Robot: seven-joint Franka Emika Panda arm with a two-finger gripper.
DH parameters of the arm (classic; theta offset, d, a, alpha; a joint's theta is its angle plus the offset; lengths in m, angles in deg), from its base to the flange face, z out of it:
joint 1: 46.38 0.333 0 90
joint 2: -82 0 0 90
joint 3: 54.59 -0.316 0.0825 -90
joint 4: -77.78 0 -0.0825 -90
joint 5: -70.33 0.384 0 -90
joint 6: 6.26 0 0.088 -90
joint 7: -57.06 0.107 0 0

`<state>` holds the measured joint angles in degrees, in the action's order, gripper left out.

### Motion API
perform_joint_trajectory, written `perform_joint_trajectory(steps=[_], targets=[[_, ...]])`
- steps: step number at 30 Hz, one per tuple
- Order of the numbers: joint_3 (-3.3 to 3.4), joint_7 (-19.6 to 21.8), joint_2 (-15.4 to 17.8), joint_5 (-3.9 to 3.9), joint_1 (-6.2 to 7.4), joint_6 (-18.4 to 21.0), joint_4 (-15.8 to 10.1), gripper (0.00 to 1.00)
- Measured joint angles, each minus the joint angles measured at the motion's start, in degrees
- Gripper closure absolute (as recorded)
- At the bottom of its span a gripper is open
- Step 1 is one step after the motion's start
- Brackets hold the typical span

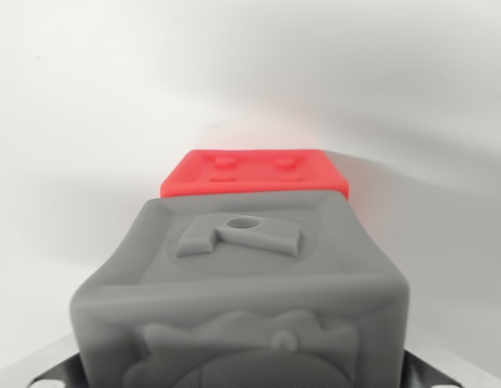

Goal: Destack cube

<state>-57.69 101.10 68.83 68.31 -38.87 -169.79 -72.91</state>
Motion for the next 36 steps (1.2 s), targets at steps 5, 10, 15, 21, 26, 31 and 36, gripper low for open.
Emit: perform_joint_trajectory(steps=[5,10,15,21,26,31,36], targets=[[0.00,0.00,0.00,0.00,0.00,0.00,0.00,1.00],[0.00,0.00,0.00,0.00,0.00,0.00,-0.01,1.00],[0.00,-0.01,0.08,0.00,0.00,0.10,-0.01,1.00],[-0.01,-0.05,0.88,0.05,0.00,0.69,-0.10,1.00],[-0.05,-0.14,1.89,0.20,-0.01,1.54,-0.21,1.00],[-0.09,-0.28,3.18,0.37,-0.01,2.64,-0.36,1.00],[-0.15,-0.44,4.69,0.62,-0.01,4.01,-0.49,1.00]])
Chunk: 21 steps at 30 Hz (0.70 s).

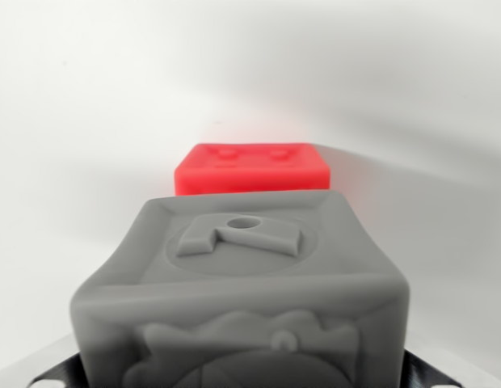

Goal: Destack cube

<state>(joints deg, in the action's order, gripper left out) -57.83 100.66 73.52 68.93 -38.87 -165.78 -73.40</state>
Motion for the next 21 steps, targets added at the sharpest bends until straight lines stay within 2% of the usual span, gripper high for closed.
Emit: perform_joint_trajectory(steps=[21], targets=[[-0.14,-0.91,8.80,1.23,0.02,8.28,-0.29,1.00]])
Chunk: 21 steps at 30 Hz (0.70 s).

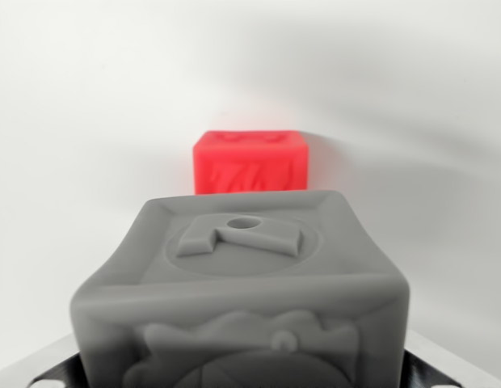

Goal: Destack cube

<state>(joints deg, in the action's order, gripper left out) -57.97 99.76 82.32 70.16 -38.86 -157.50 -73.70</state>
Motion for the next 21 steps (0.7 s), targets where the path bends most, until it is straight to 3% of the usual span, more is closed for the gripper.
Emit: perform_joint_trajectory(steps=[14,21], targets=[[-0.01,-0.35,6.54,0.58,0.11,7.33,0.88,1.00],[-0.40,1.05,6.10,0.63,0.41,8.09,2.05,1.00]])
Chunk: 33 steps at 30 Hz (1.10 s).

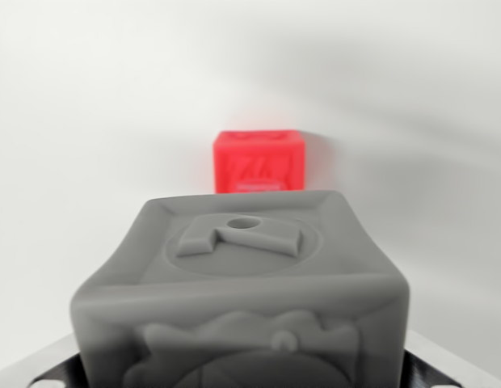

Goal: Destack cube

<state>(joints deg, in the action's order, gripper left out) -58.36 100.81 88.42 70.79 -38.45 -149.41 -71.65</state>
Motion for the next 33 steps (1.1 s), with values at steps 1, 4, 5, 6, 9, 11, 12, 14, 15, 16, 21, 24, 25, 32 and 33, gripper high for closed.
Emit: perform_joint_trajectory(steps=[1,4,5,6,9,11,12,14,15,16,21,24,25,32,33], targets=[[-0.12,0.41,-0.44,0.00,0.10,0.00,0.26,1.00],[-0.49,1.73,-1.40,0.00,0.31,-0.02,1.01,1.00],[-0.54,1.94,-1.51,0.00,0.35,-0.03,1.12,1.00],[-0.65,2.35,-1.71,0.00,0.40,-0.03,1.34,1.00],[-0.94,3.65,-2.33,0.00,0.59,-0.04,2.05,1.00],[-1.14,4.55,-2.88,0.00,0.74,-0.07,2.58,1.00],[-1.30,5.40,-3.51,0.00,0.94,-0.11,3.08,1.00],[-1.42,6.17,-4.02,-0.01,1.10,-0.12,3.50,1.00],[-1.50,6.59,-4.24,-0.02,1.16,-0.13,3.73,1.00],[-1.55,6.84,-4.37,-0.02,1.20,-0.13,3.88,1.00],[-1.98,9.20,-5.81,-0.14,1.65,-0.16,5.31,1.00],[-2.16,10.48,-6.63,-0.25,1.92,-0.19,6.03,1.00],[-2.22,10.96,-6.92,-0.30,2.02,-0.20,6.30,1.00],[-2.52,14.20,-8.85,-0.67,2.84,-0.22,8.28,1.00],[-2.55,14.68,-9.14,-0.72,2.96,-0.22,8.58,1.00]])
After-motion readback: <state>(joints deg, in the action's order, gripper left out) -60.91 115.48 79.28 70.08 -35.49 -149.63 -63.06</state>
